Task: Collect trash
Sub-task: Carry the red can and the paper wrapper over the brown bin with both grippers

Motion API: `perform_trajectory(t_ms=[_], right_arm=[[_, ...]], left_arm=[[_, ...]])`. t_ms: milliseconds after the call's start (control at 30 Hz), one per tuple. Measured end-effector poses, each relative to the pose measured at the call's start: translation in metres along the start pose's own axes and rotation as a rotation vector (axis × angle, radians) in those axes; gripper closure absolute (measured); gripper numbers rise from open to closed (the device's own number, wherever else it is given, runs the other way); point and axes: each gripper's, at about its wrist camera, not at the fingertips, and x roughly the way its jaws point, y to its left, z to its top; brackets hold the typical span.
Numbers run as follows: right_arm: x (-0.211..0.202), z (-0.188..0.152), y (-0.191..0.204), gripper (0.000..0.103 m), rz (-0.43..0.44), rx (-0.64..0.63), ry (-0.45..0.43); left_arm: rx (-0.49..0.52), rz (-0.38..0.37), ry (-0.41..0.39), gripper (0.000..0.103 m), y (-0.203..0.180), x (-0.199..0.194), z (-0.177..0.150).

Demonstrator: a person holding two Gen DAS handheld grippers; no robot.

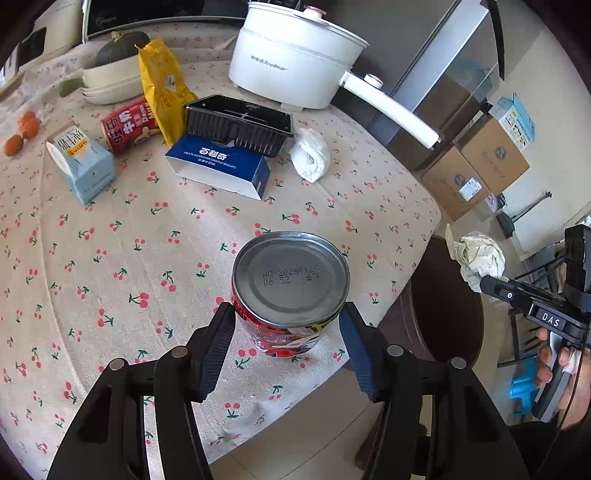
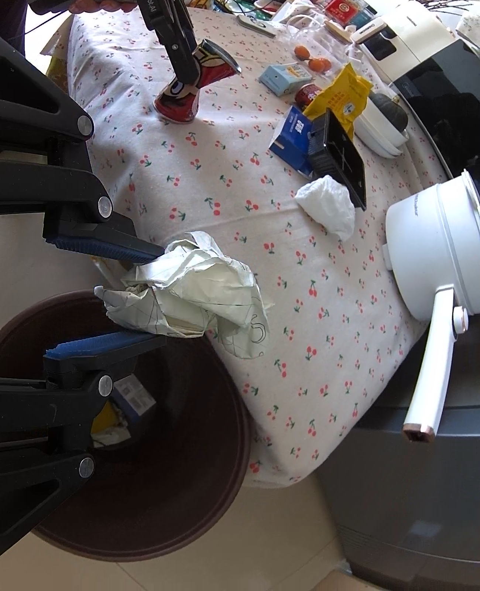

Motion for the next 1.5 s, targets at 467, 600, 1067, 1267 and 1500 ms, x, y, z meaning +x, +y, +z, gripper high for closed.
perform_trajectory(t_ms=[467, 600, 1067, 1267, 1500], right_arm=[[-0.007, -0.007, -0.019, 0.069, -0.009, 0.028, 0.001], [-0.009, -0.007, -0.021, 0.069, -0.01, 0.031, -0.003], [-0.012, -0.023, -0.058, 0.069, -0.058, 0.072, 0.014], [-0.01, -0.038, -0.082, 0.069, -0.088, 0.09, 0.043], [-0.005, -0.045, -0.095, 0.069, -0.095, 0.106, 0.071]], left_arm=[[-0.019, 0.046, 0.043, 0.048, 0.003, 0.018, -0.004], [-0.005, 0.027, 0.027, 0.048, -0.003, 0.014, -0.003], [0.106, -0.034, 0.038, 0.05, -0.056, 0.023, -0.005], [0.144, -0.005, 0.038, 0.048, -0.069, 0.036, 0.002], [0.074, -0.034, 0.05, 0.042, -0.065, 0.054, 0.007]])
